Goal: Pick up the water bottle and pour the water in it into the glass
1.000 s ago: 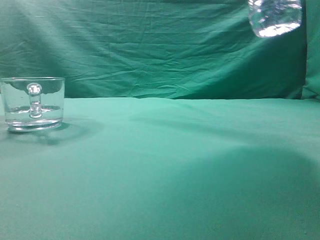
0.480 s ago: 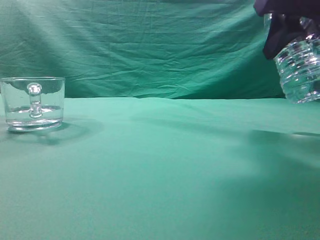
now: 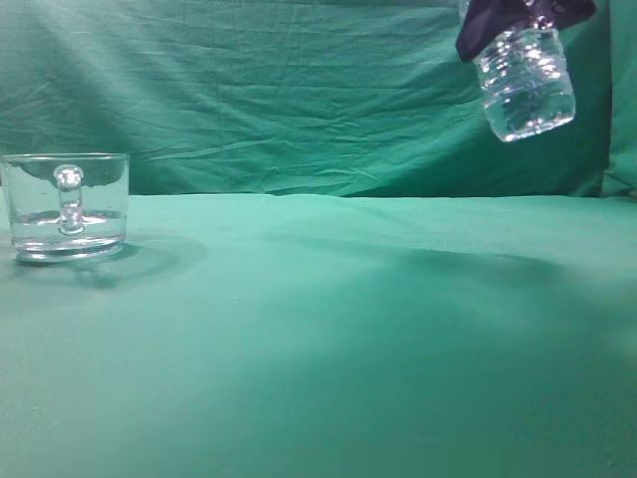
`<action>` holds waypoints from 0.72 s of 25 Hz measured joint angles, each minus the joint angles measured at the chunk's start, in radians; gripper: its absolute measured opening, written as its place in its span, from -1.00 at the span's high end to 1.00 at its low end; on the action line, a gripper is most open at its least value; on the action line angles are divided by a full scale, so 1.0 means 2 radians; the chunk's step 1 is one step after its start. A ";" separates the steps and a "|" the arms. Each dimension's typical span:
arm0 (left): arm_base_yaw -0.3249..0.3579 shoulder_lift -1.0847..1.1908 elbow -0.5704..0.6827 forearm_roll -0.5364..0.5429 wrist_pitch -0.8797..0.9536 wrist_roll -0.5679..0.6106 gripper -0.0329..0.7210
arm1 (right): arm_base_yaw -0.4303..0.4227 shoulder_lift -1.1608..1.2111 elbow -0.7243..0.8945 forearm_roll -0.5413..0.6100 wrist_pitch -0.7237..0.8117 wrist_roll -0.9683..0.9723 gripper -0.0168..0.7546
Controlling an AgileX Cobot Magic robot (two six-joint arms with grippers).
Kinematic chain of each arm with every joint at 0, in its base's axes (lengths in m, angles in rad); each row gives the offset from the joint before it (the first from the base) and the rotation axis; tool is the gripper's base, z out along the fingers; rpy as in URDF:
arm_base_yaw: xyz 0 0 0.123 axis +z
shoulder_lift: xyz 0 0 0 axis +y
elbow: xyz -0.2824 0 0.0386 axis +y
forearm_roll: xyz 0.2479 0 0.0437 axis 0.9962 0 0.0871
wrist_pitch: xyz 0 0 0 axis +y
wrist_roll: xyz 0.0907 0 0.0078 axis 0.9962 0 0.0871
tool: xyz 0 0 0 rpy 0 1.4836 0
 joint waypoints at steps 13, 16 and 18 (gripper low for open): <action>0.000 0.000 0.000 0.000 0.000 0.000 0.91 | 0.000 0.002 -0.060 0.001 -0.065 -0.036 0.12; 0.000 0.000 0.000 0.000 0.000 0.000 0.91 | 0.000 0.003 -0.060 0.015 -0.067 -0.036 0.12; 0.000 0.000 0.000 0.000 0.000 0.000 0.91 | 0.000 0.003 -0.060 0.021 -0.075 -0.036 0.12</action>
